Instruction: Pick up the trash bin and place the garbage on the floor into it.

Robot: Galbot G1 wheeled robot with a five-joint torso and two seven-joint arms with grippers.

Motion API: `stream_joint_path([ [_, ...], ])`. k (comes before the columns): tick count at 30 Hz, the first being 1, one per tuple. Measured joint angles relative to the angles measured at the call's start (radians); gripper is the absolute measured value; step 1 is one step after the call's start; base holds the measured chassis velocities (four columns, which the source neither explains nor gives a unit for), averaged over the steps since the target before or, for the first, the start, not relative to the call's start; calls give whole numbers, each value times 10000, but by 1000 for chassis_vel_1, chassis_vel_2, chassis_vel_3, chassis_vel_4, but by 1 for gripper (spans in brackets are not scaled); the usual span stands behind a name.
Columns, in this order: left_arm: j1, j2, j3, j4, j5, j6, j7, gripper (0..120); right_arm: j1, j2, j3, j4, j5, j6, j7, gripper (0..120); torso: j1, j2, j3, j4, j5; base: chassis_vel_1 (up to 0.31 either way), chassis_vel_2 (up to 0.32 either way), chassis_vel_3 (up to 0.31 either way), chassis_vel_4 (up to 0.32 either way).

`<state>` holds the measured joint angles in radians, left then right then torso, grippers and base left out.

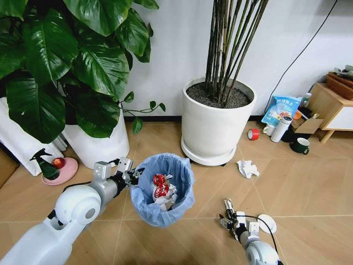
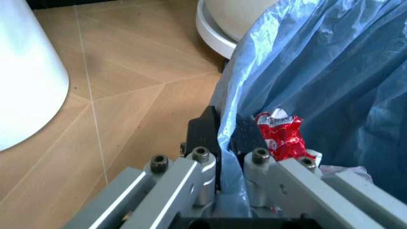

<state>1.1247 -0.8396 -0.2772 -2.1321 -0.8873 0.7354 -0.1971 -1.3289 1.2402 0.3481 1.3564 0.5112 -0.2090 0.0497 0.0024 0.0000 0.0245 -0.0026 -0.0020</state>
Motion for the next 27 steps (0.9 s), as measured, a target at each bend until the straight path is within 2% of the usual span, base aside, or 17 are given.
stream_joint_path([
  [2,0,16,0,-10,-11,0,-3,0,48,10,4,-56,54,-7,1,56,0,0,0,0,0,0,0,0,0],
  [3,0,16,0,-10,-11,0,-3,0,48,10,4,-56,54,-7,1,56,0,0,0,0,0,0,0,0,0],
  [5,9,22,0,-11,-11,0,-4,0,60,16,5,-63,73,-6,22,46,0,0,0,0,0,0,0,0,0],
  [6,9,22,0,-11,-11,0,-4,0,60,16,5,-63,73,-6,22,46,0,0,0,0,0,0,0,0,0],
  [8,9,19,18,-13,-11,-1,-4,0,51,22,4,-33,77,-6,49,34,0,0,0,0,0,0,0,0,0],
  [9,9,19,18,-13,-11,-1,-4,0,51,22,4,-33,77,-6,49,34,0,0,0,0,0,0,0,0,0],
  [12,16,1,48,-61,-11,0,-8,0,37,69,1,-23,70,-1,116,21,0,0,0,0,0,0,0,0,0],
  [13,16,1,48,-61,-11,0,-8,0,37,69,1,-23,70,-1,116,21,0,0,0,0,0,0,0,0,0],
  [17,60,33,52,-102,-11,0,-34,0,-2,121,19,-12,46,20,164,2,0,0,0,0,2,0,0,0,0],
  [22,95,16,56,-141,-8,0,-48,0,-49,122,62,144,-3,104,170,0,0,0,0,0,3,0,0,0,0],
  [27,113,-47,104,-143,16,0,-112,0,-57,-4,161,887,-48,141,164,0,0,0,0,-1,4,0,0,0,0],
])
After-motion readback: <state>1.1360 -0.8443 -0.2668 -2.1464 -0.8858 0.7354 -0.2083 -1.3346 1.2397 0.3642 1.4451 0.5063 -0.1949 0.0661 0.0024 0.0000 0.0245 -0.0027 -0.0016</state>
